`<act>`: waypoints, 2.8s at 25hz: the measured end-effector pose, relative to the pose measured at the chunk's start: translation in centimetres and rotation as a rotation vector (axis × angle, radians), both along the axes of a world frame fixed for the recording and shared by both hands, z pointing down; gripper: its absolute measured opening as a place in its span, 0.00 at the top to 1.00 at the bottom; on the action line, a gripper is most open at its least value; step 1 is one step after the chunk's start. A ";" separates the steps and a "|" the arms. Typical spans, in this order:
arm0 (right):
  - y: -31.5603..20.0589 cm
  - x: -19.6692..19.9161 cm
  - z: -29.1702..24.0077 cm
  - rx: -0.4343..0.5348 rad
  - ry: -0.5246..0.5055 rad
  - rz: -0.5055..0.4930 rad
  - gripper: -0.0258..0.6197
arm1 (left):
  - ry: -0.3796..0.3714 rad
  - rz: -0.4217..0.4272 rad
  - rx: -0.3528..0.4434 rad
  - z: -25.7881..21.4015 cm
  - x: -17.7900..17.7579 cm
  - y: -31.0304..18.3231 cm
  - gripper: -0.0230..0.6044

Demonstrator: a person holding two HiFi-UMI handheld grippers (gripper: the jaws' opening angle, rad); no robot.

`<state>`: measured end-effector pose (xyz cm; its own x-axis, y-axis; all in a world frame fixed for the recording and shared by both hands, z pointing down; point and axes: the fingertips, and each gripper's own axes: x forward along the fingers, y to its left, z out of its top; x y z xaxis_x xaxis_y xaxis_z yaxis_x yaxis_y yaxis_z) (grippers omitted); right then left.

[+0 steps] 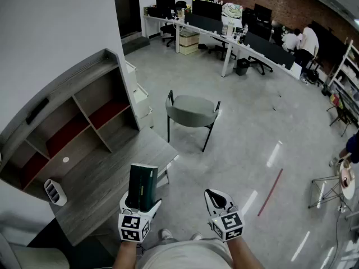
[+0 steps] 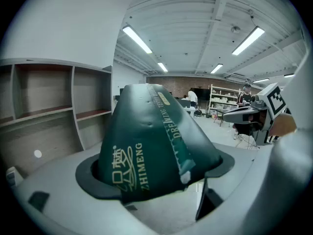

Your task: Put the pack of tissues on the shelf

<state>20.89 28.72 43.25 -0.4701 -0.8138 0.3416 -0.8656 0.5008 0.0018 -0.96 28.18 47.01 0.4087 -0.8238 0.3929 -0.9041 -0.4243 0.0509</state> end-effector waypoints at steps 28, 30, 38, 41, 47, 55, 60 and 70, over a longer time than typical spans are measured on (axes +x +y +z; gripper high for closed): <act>-21.7 -7.0 4.7 -0.071 0.002 -0.107 0.92 | 0.013 -0.110 -0.063 5.0 -7.0 -17.6 0.16; -24.9 -6.4 4.5 -0.084 0.000 -0.159 0.92 | 0.024 -0.164 -0.078 4.8 -6.2 -19.7 0.16; -36.4 -5.1 4.4 -0.098 -0.014 -0.346 0.92 | 0.006 -0.333 -0.103 4.3 -3.7 -27.7 0.16; -39.0 -4.9 4.6 -0.101 -0.025 -0.401 0.92 | -0.011 -0.386 -0.109 4.1 -3.2 -29.4 0.16; -42.2 -5.2 5.6 -0.129 -0.042 -0.479 0.92 | -0.052 -0.457 -0.130 4.7 -3.3 -31.5 0.16; -43.3 -7.2 7.2 -0.160 -0.027 -0.531 0.92 | -0.115 -0.476 -0.209 8.4 -6.2 -32.7 0.16; -43.9 -8.5 7.6 -0.174 -0.008 -0.490 0.92 | -0.137 -0.440 -0.267 11.6 -9.4 -33.9 0.16; -44.9 -12.0 8.7 -0.211 0.040 -0.345 0.92 | -0.177 -0.280 -0.377 19.2 -15.8 -37.0 0.16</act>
